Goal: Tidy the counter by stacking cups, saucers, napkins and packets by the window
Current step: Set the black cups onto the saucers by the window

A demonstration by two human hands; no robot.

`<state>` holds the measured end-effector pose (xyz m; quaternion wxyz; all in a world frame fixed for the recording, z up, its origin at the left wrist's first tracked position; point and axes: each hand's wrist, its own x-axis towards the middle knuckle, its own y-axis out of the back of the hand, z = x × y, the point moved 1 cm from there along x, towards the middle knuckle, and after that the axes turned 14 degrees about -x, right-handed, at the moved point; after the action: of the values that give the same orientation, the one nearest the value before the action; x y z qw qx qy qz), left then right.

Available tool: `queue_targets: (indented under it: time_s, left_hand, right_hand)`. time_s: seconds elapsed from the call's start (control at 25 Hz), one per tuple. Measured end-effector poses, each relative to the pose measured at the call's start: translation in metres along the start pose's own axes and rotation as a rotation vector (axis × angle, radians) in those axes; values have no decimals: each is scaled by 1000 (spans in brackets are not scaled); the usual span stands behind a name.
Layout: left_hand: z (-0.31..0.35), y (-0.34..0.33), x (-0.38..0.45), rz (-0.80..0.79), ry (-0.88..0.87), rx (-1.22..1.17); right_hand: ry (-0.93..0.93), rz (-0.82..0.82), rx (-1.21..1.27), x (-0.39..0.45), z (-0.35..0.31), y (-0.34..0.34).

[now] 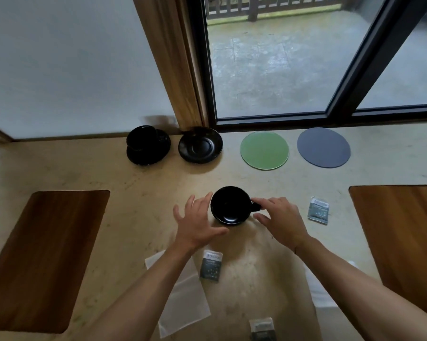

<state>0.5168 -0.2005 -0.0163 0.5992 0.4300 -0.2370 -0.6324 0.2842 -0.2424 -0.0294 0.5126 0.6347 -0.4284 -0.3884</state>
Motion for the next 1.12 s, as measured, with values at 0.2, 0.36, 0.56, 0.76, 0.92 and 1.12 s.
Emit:
queue_targets:
  time_s: [0.2, 0.36, 0.56, 0.76, 0.92, 1.12]
  left_hand:
    - [3, -4, 11, -2, -46, -108]
    - [0, -5, 18, -15, -54, -179]
    - [-14, 8, 36, 57, -266, -364]
    - [-21, 46, 65, 71, -350, -337]
    - [-24, 79, 102, 106, -342, -246]
    - [-31, 106, 149, 112, -239, -197]
  right_hand:
    - [1, 113, 37, 9, 1, -7]
    - [-18, 124, 62, 9, -4, -9]
    - [-36, 165, 61, 24, -17, -9]
    - [-18, 180, 40, 64, -37, 1]
    - [13, 194, 57, 105, -53, 14]
    - [-19, 179, 57, 161, -61, 27]
